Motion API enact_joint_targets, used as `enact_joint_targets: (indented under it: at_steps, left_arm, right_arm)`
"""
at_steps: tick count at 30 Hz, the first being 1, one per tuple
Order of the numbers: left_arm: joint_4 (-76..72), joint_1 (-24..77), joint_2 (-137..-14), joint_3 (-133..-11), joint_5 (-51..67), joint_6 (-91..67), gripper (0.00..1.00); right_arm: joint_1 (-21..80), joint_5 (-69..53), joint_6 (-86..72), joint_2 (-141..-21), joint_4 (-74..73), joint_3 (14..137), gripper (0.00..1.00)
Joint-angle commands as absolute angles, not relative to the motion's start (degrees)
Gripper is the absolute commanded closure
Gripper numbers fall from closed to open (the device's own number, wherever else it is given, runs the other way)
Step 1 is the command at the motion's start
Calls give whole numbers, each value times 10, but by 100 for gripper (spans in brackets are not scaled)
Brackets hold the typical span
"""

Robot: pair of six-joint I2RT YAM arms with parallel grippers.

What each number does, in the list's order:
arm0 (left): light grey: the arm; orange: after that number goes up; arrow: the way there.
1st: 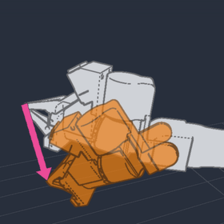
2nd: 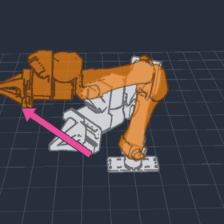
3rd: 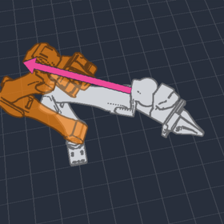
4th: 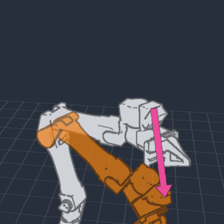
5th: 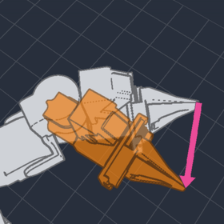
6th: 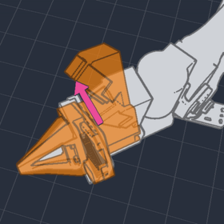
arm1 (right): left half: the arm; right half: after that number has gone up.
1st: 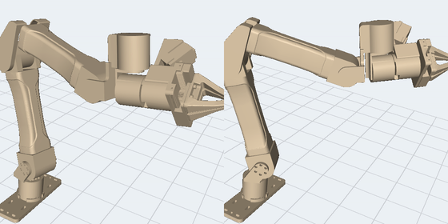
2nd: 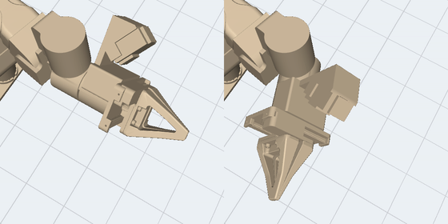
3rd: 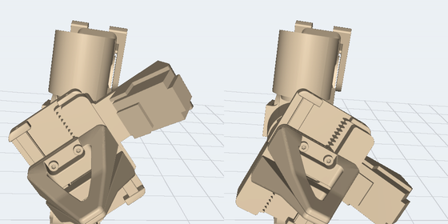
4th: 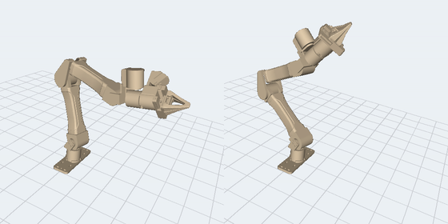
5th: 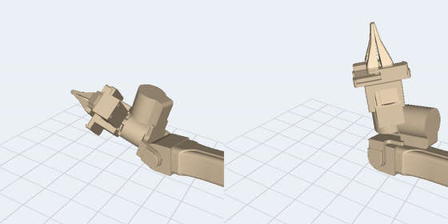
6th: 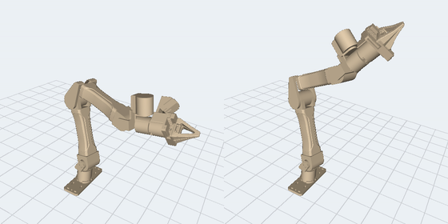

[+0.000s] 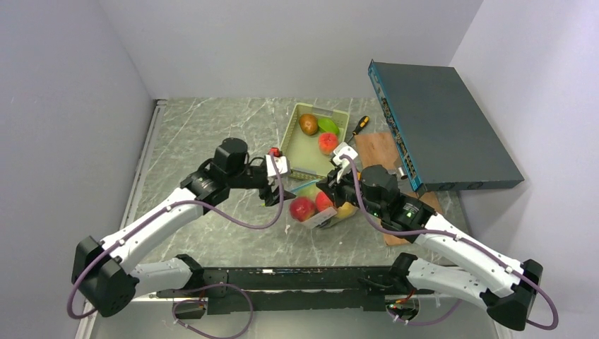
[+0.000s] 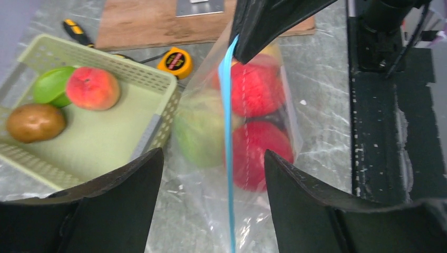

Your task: Place the food in the zip-top bag and seal the zipper

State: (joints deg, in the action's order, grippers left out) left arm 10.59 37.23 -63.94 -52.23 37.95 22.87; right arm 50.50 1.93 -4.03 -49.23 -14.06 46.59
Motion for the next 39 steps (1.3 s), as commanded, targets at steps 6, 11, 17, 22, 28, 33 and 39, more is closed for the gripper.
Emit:
enact_joint_targets:
  at_steps: [6, 11, 17, 22, 28, 33, 39]
  left_arm:
    - [179, 430, -725, -599, 381, 240, 48]
    - [212, 434, -739, -615, 331, 262, 84]
    - [215, 434, -700, -596, 273, 297, 100]
    - [184, 431, -635, -547, 196, 332, 100]
    - [141, 397, -563, -496, 109, 362, 100]
    - [107, 317, -520, -477, 94, 359, 100]
    - [51, 236, -479, -445, 37, 363, 100]
  right_arm:
    - [515, -12, -37, -498, -86, 498, 100]
    - [517, -14, -31, -505, -89, 501, 100]
    - [517, -4, -29, -524, -112, 522, 79]
    - [517, 75, -51, -520, -110, 523, 36]
    - [517, 196, -79, -478, -105, 518, 0]
    - [517, 232, -83, -433, -82, 492, 0]
    - [517, 236, -80, -441, -93, 490, 0]
